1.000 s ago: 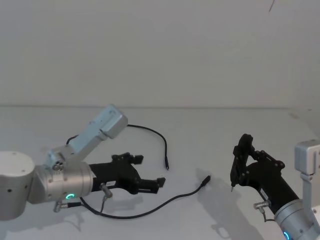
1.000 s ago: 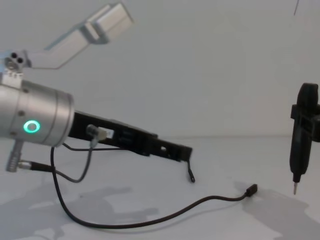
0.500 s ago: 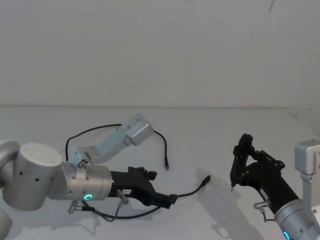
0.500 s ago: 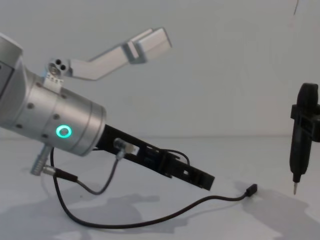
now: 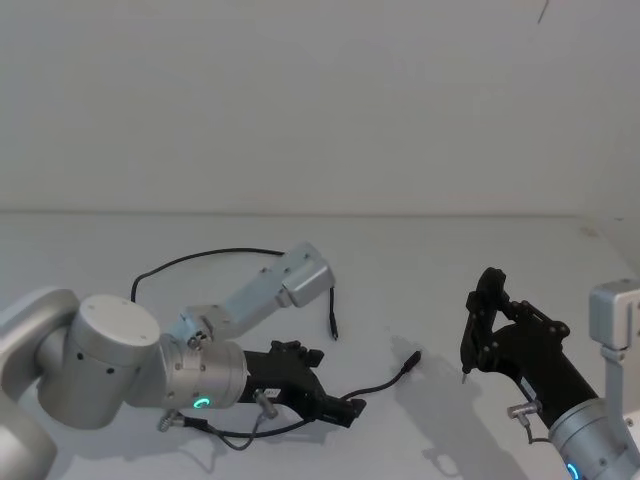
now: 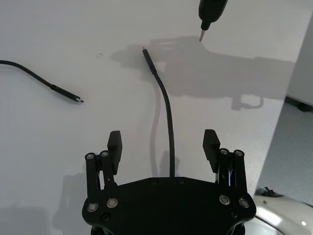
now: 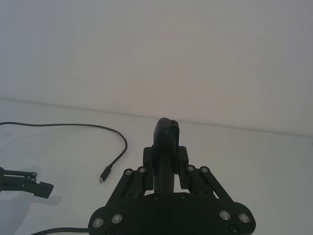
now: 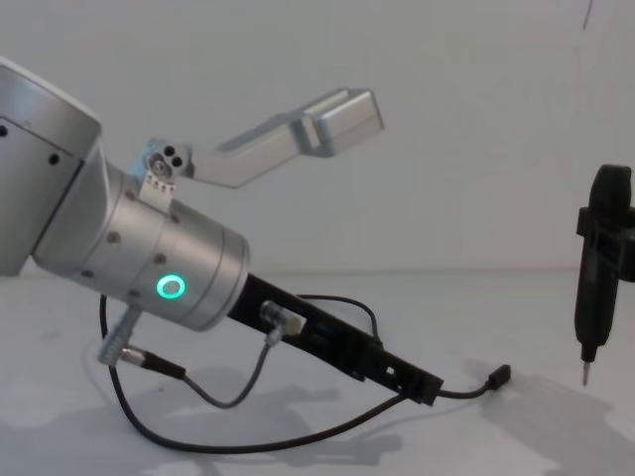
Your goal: Pick up the data cable with the one hand.
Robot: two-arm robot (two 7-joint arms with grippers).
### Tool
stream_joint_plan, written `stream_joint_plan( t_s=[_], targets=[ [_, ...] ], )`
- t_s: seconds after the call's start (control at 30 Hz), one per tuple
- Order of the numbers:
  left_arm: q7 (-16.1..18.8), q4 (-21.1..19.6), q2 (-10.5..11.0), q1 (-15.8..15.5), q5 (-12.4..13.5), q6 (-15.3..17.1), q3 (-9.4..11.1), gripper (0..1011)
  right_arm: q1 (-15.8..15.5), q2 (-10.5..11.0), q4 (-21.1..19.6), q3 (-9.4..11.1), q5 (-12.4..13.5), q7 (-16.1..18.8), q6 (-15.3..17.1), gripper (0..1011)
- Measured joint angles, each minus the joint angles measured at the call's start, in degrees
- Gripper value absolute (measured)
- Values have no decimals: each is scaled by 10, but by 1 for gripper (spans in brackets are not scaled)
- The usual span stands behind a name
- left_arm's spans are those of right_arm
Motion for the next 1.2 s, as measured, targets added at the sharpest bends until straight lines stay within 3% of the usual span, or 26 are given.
stream_joint_plan(
  t_s=[0.6, 0.97, 1.2],
  targets=[
    [19, 17, -19, 0, 17, 19, 16, 979, 0, 0, 0, 0, 0, 0, 0, 279],
    [23, 21, -24, 0, 21, 26, 19, 712, 0, 0, 0, 0, 0, 0, 0, 279],
    [24, 22, -26, 0, 22, 28, 20, 471, 0, 0, 0, 0, 0, 0, 0, 279]
  ],
)
